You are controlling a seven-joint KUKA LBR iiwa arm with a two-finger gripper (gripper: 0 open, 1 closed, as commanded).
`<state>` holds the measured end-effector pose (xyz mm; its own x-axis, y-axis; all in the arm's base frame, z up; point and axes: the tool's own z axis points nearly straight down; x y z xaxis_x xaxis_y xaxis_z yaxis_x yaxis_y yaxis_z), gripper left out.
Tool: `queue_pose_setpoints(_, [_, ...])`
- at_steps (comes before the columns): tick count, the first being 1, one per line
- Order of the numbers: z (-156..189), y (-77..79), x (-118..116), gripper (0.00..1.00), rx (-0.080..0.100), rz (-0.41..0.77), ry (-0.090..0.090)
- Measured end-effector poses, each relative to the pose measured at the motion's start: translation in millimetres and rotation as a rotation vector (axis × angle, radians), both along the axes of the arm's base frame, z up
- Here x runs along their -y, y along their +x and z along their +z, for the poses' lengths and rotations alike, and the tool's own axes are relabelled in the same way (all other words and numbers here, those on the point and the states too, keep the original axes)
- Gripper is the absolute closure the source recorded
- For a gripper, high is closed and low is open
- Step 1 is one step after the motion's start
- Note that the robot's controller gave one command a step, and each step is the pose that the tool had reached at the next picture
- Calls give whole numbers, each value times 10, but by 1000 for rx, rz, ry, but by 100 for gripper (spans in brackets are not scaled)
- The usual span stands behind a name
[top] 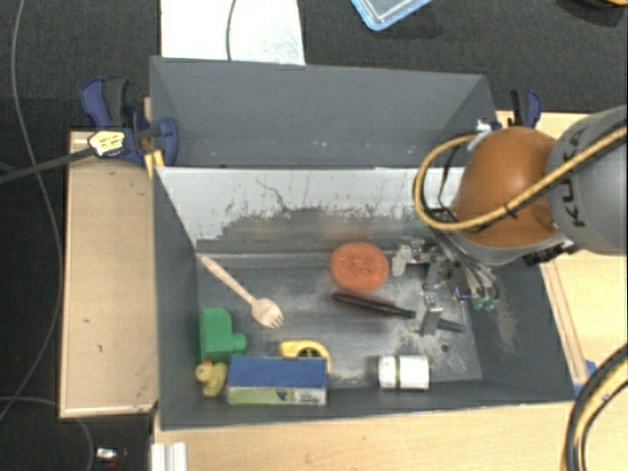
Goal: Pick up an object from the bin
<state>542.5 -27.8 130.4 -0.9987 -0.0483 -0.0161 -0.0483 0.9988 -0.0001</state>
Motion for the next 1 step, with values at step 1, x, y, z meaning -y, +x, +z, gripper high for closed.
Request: queue_pose_setpoints(1, [-131, 56, 208, 0, -9, -152, 1])
